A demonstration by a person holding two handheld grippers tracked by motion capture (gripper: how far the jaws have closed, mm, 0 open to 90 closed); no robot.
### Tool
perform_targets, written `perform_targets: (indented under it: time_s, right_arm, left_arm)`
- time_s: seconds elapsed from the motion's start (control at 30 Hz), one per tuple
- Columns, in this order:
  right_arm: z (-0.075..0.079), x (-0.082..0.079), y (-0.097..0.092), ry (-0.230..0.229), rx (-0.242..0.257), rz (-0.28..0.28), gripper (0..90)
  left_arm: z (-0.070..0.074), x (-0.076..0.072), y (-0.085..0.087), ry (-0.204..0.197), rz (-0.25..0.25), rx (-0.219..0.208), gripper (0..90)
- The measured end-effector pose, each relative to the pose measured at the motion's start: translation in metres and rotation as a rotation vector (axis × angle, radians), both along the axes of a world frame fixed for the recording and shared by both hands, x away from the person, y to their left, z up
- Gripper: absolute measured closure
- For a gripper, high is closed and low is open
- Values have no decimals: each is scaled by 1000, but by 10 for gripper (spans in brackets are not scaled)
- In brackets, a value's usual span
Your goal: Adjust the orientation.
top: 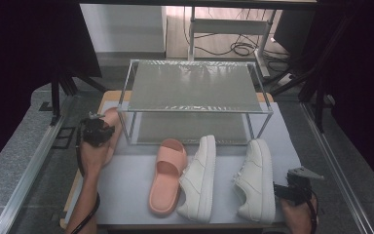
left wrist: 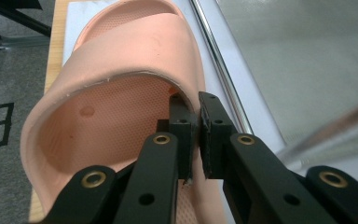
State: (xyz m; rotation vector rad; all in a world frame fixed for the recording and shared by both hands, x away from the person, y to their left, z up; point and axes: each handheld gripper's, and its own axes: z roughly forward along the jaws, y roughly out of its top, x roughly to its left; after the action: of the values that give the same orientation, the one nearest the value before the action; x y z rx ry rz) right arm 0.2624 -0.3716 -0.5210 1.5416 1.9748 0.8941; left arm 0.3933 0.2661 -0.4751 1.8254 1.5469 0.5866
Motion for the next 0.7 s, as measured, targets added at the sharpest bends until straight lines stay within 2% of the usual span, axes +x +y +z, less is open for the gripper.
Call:
perform_targets:
  time_s: [0.27,0.43,0.67,0.7]
  right_arm:
    - [0,0,0,0,0,0,138]
    - [0,0,0,0,0,0,138]
    - [0,0,0,0,0,0,138]
    - [0,0,0,0,0,0,138]
  left_arm:
    - [11,-25,6,-17,-24,32,852]
    - [22,-42,6,-28,-63,45,854]
    - [27,-67,9,-28,-80,79,854]
    - [27,-67,9,-28,-80,79,854]
